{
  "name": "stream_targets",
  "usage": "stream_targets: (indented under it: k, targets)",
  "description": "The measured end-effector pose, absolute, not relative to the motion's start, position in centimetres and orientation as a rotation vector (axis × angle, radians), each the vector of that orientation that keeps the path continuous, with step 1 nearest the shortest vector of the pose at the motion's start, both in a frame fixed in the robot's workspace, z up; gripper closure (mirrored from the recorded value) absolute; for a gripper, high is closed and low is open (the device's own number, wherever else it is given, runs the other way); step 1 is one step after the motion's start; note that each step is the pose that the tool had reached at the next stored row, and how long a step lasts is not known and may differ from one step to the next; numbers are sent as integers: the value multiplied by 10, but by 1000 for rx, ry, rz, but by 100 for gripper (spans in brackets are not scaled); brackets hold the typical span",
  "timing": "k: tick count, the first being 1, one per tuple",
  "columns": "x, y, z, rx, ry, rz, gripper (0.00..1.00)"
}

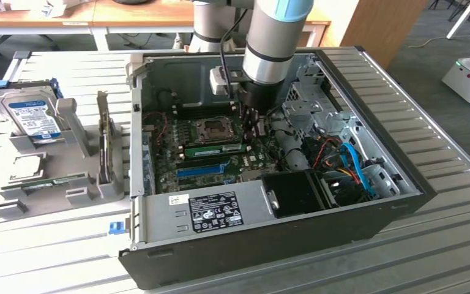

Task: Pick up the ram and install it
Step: 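Press down the ram until it locks into place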

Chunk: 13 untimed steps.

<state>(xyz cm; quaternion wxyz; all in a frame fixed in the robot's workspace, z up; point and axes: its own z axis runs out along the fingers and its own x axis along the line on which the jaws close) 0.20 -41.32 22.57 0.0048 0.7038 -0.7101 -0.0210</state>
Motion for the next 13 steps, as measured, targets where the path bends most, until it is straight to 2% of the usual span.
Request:
stream_targets:
  k: [13]
  targets:
    - [2, -413, 224, 2204, -2224, -66, 89]
